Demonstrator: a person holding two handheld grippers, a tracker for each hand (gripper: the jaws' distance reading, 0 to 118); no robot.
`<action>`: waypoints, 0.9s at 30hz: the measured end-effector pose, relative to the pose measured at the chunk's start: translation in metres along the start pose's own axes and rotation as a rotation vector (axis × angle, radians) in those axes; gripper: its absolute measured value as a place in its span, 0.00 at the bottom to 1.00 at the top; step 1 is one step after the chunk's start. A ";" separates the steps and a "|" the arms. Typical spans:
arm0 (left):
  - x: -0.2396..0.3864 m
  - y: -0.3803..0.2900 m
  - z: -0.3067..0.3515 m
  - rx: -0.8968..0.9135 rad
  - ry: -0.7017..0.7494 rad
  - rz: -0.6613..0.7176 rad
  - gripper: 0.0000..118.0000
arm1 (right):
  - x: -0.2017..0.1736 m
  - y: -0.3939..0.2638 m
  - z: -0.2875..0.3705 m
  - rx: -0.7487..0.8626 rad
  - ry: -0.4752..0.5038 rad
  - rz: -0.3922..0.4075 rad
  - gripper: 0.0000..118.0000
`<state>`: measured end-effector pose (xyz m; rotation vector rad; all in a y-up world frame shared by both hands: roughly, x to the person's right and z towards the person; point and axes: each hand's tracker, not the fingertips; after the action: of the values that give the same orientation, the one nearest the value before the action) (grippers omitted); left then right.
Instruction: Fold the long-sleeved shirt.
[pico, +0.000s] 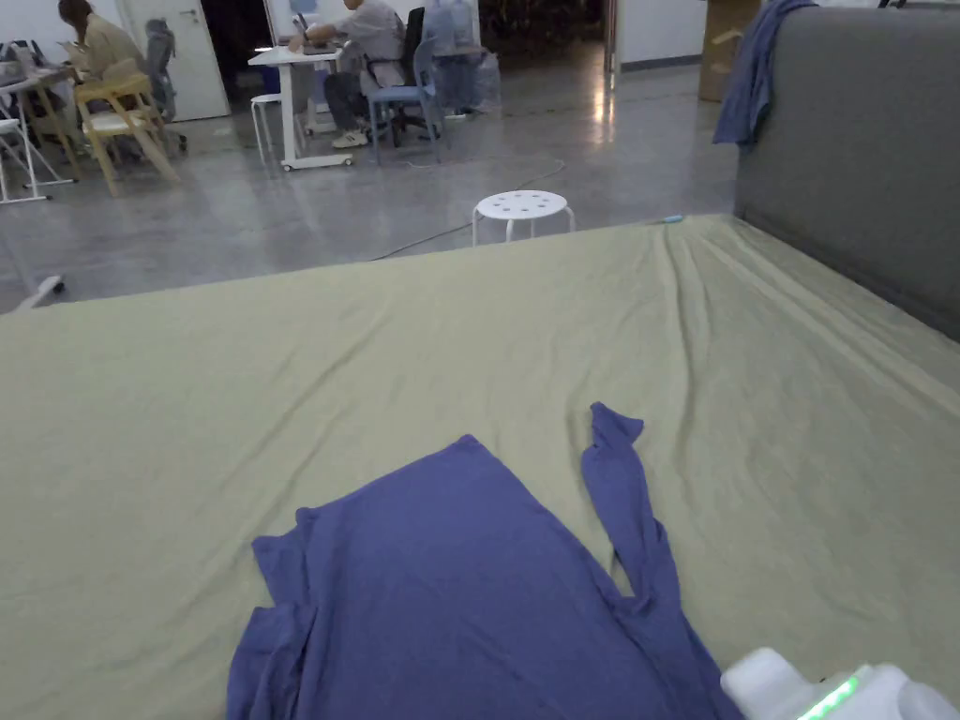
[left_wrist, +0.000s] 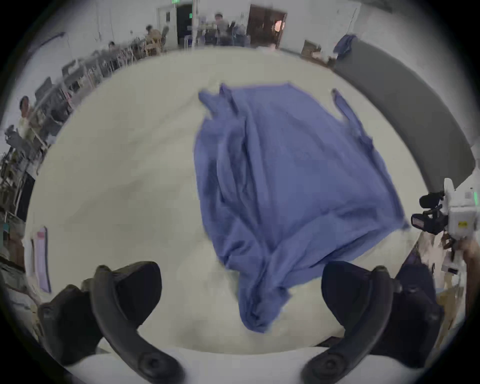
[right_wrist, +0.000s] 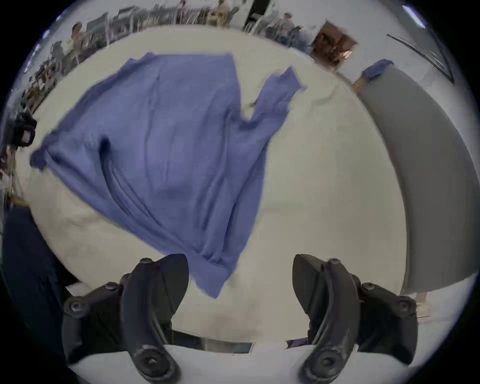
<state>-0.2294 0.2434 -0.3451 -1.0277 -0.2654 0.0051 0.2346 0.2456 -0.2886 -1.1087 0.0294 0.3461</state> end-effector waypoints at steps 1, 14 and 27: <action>0.001 0.003 0.013 0.029 -0.014 0.007 1.00 | 0.004 0.001 0.017 0.054 -0.001 -0.016 0.72; 0.084 -0.012 0.012 -0.170 -0.279 -0.046 0.00 | 0.037 -0.019 0.073 0.136 0.167 -0.485 0.00; 0.192 0.343 -0.211 0.046 -0.035 -0.424 0.80 | 0.041 -0.001 0.010 0.093 0.238 -0.387 0.00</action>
<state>0.0445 0.2678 -0.6967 -0.9101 -0.5084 -0.3527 0.2723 0.2639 -0.2910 -1.0318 0.0405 -0.1334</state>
